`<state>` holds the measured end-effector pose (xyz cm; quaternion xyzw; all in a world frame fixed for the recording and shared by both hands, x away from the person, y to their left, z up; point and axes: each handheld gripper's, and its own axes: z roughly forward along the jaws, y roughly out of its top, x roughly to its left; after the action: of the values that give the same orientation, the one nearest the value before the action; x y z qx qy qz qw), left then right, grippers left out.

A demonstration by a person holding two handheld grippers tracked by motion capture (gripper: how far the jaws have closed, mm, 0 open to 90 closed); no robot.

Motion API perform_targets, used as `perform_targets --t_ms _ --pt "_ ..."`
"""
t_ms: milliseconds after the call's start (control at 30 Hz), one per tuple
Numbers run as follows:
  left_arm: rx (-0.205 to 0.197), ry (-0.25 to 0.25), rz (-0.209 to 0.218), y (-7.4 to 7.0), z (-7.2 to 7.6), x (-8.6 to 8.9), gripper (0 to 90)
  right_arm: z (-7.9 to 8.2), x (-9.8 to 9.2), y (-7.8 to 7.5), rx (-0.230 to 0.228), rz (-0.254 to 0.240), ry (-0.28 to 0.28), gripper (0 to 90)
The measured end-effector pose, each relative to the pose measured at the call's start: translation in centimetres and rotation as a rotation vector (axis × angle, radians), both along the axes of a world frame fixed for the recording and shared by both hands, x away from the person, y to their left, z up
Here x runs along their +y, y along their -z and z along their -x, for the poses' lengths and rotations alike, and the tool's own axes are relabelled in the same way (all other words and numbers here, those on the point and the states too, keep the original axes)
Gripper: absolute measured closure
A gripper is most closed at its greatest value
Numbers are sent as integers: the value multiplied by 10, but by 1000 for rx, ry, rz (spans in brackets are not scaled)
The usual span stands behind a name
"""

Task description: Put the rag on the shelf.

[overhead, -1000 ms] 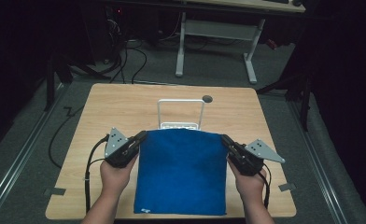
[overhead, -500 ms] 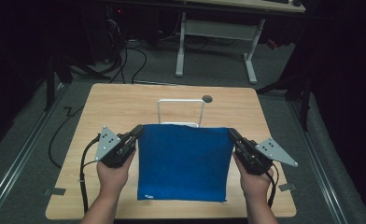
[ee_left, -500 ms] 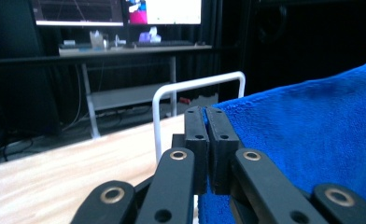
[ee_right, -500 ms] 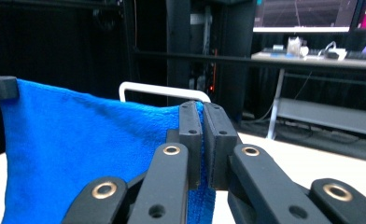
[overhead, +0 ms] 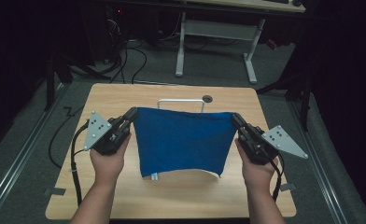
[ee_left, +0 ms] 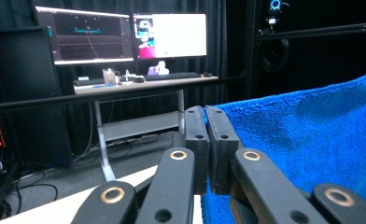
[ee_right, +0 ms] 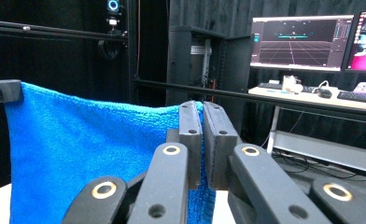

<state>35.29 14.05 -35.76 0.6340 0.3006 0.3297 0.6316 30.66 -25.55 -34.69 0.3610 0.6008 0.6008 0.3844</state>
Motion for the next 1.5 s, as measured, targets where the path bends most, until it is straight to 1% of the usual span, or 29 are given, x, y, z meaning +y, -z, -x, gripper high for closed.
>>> perform_targets --t_ms 33,67,133,167,267,367,633,733,833,967,1100,1167,1267,1300,1500 --pt "0 0 0 0 0 0 886 0 0 0 0 0 0 873" --pt "-7 -4 -2 -2 -1 0 886 -3 0 -2 -4 0 -2 873" --pt "-14 -7 -6 -6 -3 0 886 -4 0 -4 -5 5 -3 873" --pt "-23 -8 -3 -8 -6 0 886 -6 1 -7 -11 7 -3 873" --pt "-27 -7 -3 -11 -9 1 886 -8 1 -11 -16 7 1 873" --pt "-42 -9 -19 -17 -16 0 886 -12 0 -14 -20 10 5 873" --pt "-41 -11 -26 -29 -30 -3 887 -26 -1 -18 -10 2 25 873" --pt "-49 -14 -26 -33 -34 -5 886 -31 -2 -18 0 -1 31 873" --pt "-55 -19 -43 -36 -38 -7 886 -36 -3 -19 4 1 35 873" --pt "-53 -24 -47 -39 -45 -9 886 -42 -4 -22 6 0 42 874" --pt "-49 -25 -57 -42 -55 -11 887 -49 -5 -26 4 -6 49 874" --pt "-55 -31 -68 -45 -59 -12 887 -53 -6 -30 8 -12 50 874" --pt "-65 -45 -83 -51 -66 -13 887 -59 -4 -35 3 -7 54 874" --pt "-72 -47 -83 -52 -69 -13 887 -61 -4 -37 0 -5 57 874" --pt "-80 -71 -105 -63 -86 -15 887 -76 -1 -46 -1 0 70 874"
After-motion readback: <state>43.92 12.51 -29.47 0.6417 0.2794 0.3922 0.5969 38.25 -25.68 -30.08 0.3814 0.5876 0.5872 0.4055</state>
